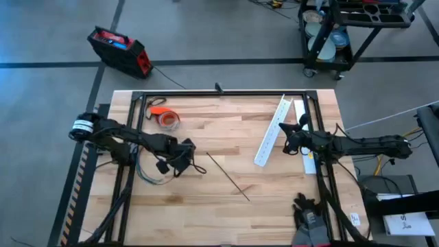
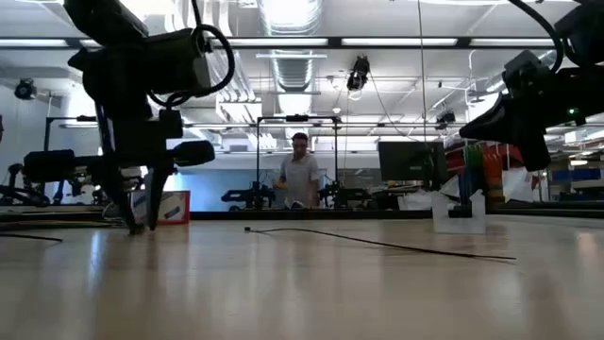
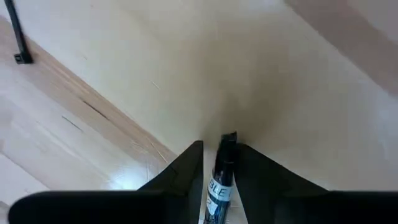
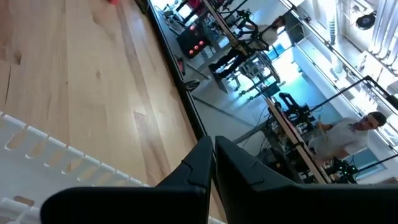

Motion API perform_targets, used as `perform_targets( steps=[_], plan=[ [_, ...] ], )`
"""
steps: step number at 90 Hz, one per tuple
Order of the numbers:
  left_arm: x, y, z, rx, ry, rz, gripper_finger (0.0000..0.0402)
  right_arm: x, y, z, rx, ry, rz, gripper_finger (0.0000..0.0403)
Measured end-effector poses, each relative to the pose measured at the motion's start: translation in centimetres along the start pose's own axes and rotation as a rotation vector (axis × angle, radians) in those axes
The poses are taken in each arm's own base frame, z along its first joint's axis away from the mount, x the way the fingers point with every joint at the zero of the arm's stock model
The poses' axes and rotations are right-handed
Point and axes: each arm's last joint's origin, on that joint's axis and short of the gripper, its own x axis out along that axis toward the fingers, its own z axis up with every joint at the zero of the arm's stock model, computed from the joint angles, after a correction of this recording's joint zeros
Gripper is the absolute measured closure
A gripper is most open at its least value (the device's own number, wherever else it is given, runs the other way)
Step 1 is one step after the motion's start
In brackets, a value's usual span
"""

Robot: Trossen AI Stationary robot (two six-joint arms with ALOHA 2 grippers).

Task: Ziptie cables
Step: Wrap the cables together using a black zip tie

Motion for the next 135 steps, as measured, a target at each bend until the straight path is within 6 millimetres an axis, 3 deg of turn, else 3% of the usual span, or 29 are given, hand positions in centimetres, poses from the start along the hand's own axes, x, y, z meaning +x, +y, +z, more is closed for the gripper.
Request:
perform_targets(
  steps=[50,92,120,135],
  plan=[
    [-0.1,0.1,-0.7,-0.025,0.148,0.081,0.0326,0.0,0.0,0.0,0.000,0.000,0.000,0.0396],
    [0.9,0.1,-2.3,-0.116,0.114,0.033,0.0327,0.0,0.0,0.0,0.000,0.000,0.000,0.0396],
    [1.5,-0.1,-3.0,-0.168,0.098,0.038,0.0388,0.0,0.0,0.0,0.000,0.000,0.000,0.0396],
    [1.3,0.6,-2.5,-0.263,0.063,0.089,0.0391,0.0,0.0,0.0,0.000,0.000,0.000,0.0396]
  ],
)
